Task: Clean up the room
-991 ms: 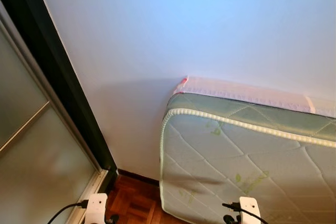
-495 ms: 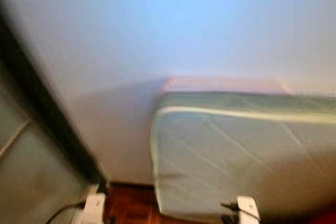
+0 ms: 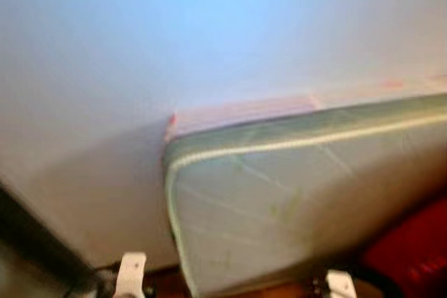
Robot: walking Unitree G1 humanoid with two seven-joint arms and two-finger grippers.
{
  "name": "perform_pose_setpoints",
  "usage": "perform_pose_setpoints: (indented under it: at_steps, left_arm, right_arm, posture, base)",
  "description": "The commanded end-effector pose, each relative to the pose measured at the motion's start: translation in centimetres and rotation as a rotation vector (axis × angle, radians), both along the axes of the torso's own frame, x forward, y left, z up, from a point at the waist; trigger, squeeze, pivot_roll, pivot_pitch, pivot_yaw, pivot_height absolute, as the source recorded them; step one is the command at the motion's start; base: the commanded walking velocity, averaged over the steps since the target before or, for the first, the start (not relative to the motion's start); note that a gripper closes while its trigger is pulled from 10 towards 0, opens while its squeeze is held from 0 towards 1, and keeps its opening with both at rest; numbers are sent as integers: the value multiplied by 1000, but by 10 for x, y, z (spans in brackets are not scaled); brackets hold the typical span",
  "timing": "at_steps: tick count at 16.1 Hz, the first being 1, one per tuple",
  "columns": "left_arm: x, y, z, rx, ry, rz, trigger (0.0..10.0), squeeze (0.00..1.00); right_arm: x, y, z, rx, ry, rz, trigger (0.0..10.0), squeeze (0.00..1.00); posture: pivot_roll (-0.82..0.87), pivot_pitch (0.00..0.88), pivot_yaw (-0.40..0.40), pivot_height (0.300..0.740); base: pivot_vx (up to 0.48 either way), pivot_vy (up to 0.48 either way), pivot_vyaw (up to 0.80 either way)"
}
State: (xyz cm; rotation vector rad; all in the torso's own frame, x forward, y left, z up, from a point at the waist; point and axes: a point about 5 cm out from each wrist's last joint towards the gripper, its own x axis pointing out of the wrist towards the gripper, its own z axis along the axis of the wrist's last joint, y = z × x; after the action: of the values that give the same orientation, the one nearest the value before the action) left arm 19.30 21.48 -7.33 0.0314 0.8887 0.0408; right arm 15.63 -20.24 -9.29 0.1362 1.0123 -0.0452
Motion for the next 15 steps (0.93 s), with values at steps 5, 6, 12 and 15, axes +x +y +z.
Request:
perform_pose_setpoints:
  at_steps: [5, 6, 12, 15]
  left_arm:
    - [-11, 4, -5, 18, 42, -15, 10000, 0]
    - [-11, 3, -5, 18, 43, -18, 10000, 0]
    - [-12, 3, -6, 17, 51, -16, 10000, 0]
    - [-13, 3, -7, 22, 53, -16, 10000, 0]
  right_arm:
    - [-11, 0, -4, 10, 31, -2, 10000, 0]
    - [-12, -1, -4, 9, 34, -3, 10000, 0]
    - [-13, -2, -5, 14, 33, -10, 10000, 0]
    - [-13, -5, -4, 12, 29, -11, 10000, 0]
  posture:
    - [-7, 0, -2, 740]
    - [-7, 0, -2, 740]
    - [-6, 0, -3, 740]
    - [-5, 0, -2, 740]
  base:
    - [0, 0, -750]
    - [0, 0, -750]
    - [0, 0, -623]
    - [0, 0, 0]
